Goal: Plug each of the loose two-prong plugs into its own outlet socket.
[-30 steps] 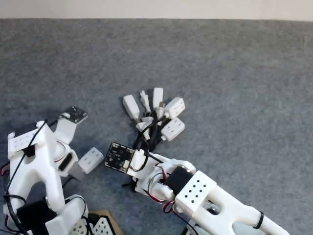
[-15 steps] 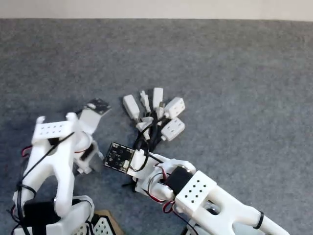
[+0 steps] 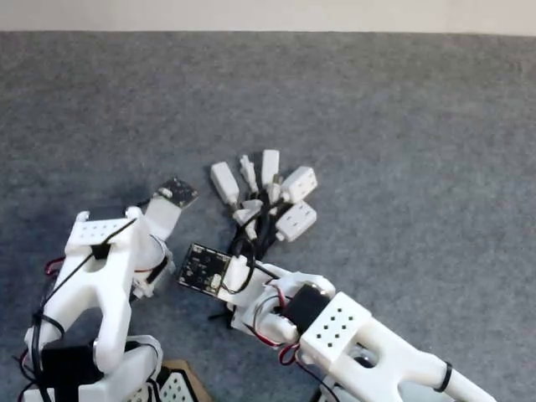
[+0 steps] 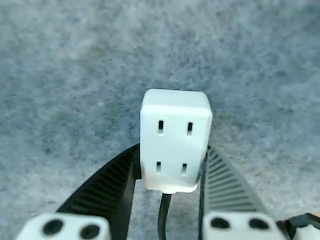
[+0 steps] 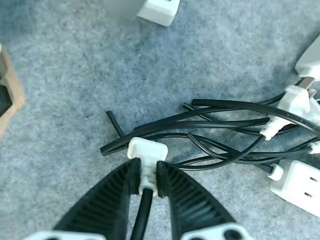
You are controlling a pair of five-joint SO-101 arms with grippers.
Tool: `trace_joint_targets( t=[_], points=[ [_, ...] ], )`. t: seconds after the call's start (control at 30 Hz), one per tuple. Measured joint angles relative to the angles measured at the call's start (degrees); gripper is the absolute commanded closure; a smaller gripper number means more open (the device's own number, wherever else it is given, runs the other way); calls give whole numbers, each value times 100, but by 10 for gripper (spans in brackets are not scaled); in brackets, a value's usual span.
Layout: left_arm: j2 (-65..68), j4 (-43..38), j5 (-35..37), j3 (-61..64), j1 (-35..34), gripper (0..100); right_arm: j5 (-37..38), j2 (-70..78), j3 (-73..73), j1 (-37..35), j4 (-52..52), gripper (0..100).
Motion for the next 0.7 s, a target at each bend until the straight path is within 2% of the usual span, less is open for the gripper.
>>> trace_joint_targets(
  t=[0.1,0.3,0.5,0.53,0.6,0.7],
  points=[
    [0,220,-448,0,202,997,0,0,0,0,0,992],
    [0,545,-1257,0,1081,997,0,0,0,0,0,992],
    [0,554,-1407,18,2154,989,0,0,0,9,0,992],
    [0,510,-1407,35,2207,961,0,0,0,18,0,992],
    [0,396,-1380,35,2215,838,0,0,0,18,0,992],
    [0,229,-853,35,2119,677,0,0,0,18,0,992]
  ],
)
